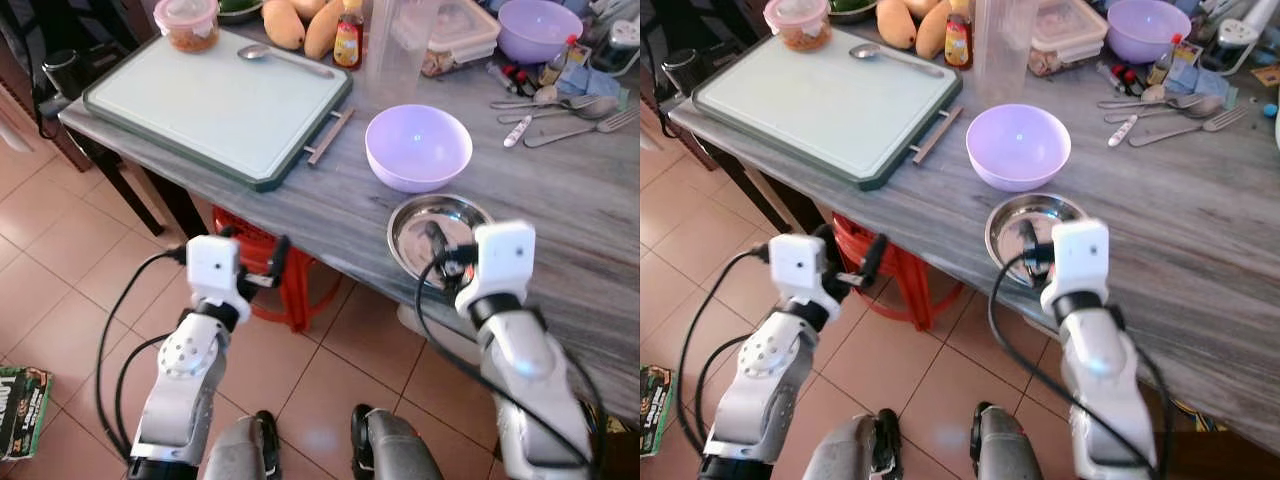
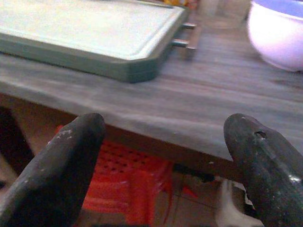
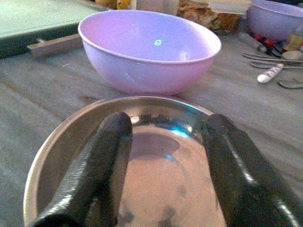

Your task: Setting the table

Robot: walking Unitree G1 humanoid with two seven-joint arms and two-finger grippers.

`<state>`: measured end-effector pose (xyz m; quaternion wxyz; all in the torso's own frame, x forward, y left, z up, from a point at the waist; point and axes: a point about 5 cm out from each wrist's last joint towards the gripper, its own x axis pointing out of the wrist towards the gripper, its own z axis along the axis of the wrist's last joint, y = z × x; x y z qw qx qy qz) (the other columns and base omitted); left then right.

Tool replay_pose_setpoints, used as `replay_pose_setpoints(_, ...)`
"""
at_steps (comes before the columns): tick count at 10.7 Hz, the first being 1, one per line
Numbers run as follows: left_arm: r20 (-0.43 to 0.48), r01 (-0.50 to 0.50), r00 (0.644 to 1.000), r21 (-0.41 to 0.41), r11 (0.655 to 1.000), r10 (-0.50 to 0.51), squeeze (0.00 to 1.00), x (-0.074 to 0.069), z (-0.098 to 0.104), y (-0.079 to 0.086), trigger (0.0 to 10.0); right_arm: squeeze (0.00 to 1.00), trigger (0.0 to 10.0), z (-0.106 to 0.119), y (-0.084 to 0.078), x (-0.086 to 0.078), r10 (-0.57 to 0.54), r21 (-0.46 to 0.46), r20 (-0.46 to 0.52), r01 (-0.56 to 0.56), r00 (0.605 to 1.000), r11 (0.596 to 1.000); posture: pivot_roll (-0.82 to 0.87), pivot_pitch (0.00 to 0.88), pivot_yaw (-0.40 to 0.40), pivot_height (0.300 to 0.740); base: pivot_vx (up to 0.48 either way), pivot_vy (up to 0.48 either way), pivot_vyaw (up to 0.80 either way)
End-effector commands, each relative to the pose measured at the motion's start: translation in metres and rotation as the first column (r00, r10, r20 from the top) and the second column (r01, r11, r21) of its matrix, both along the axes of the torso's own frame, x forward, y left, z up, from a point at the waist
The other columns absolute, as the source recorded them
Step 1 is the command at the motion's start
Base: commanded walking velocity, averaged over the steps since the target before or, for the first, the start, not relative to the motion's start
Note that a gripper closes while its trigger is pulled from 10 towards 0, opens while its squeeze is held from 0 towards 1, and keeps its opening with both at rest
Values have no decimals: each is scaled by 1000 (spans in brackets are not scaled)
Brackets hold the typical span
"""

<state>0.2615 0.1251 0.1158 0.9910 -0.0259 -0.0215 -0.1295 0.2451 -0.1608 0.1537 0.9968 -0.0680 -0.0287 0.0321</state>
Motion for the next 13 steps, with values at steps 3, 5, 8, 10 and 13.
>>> replay_pose_setpoints(3, 13, -36, 999, 8, 999, 36, 0, 4, 3, 2, 10000, 365, 10000, 4, 3, 7, -16, -3, 70, 17, 997, 1000, -77, 126, 30, 740, -91, 0, 0)
replay_pose_setpoints(5, 15, -38, 999, 5, 999, 37, 0, 5, 3, 2, 10000, 0, 10000, 4, -3, 10, -65, -40, 92, 69, 994, 997, -77, 121, 32, 740, -279, 0, 0)
replay_pose_setpoints(8, 12, -35, 999, -4, 999, 35, 0, 8, 3, 1, 10000, 0, 10000, -1, -8, 16, -114, -33, 73, 116, 991, 993, -79, 123, 36, 740, -281, 0, 0)
replay_pose_setpoints(10, 12, -32, 999, -4, 999, 32, 0, 9, 4, 0, 10000, 0, 10000, -4, -12, 18, -133, -34, 56, 135, 989, 990, -77, 121, 34, 740, -281, 0, 0)
replay_pose_setpoints(13, 12, -27, 1000, -3, 1000, 27, 0, 9, 3, -1, 10000, 0, 10000, -11, 1, 23, -69, -111, 30, 72, 997, 991, -75, 117, 35, 740, -282, 0, 0)
